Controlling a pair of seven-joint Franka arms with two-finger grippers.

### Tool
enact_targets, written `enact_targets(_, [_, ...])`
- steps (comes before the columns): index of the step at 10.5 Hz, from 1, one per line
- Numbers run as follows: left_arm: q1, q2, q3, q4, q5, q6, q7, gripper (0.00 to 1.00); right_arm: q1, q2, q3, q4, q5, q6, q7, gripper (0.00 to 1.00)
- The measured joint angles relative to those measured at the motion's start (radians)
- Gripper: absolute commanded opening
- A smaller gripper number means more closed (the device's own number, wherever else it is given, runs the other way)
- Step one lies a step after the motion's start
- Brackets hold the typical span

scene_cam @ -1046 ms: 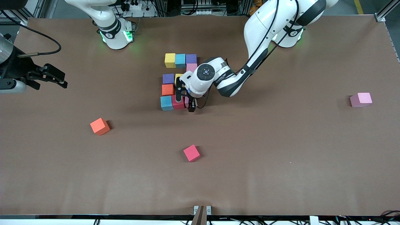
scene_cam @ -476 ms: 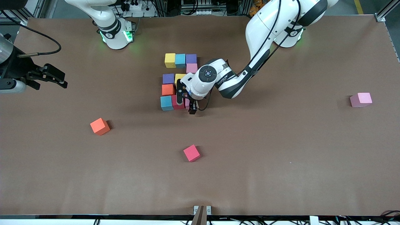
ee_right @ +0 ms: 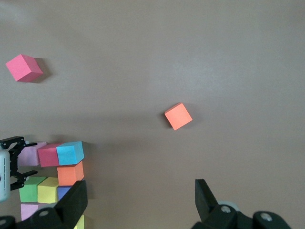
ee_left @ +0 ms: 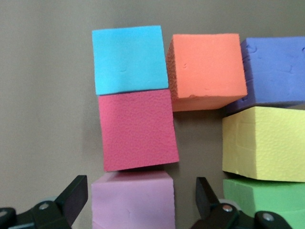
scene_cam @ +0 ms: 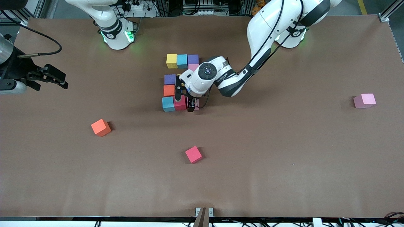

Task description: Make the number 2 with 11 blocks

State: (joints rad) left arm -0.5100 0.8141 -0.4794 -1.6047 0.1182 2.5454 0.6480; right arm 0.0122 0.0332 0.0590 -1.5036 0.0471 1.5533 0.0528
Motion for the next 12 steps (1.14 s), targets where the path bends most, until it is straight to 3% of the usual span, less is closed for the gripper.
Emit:
enact_targets(3, [0.071, -0.049, -0.092, 0.012, 0.0, -0.122, 0.0, 1.0, 0.0, 0.0, 0.0, 0.0, 0.0, 0.0, 0.0, 1.0])
enact_targets(6, [0.219, -0.178, -0.203, 0.024, 0.0, -0.337, 0.0, 1.0, 0.0, 0.0, 0.0, 0.0, 0.0, 0.0, 0.0, 1.0])
enact_targets(10, [0.383, -0.347, -0.206, 0.028, -0.098, -0.475, -0.007, 1.0, 0.001, 0.001, -0.001, 0.0, 0.0, 0.001, 0.0, 1.0])
enact_targets(12, [0.429, -0.405, -0.147, 0.027, -0.138, -0.514, -0.041, 1.0, 0.001, 0.001, -0.001, 0.0, 0.0, 0.001, 0.0, 1.0])
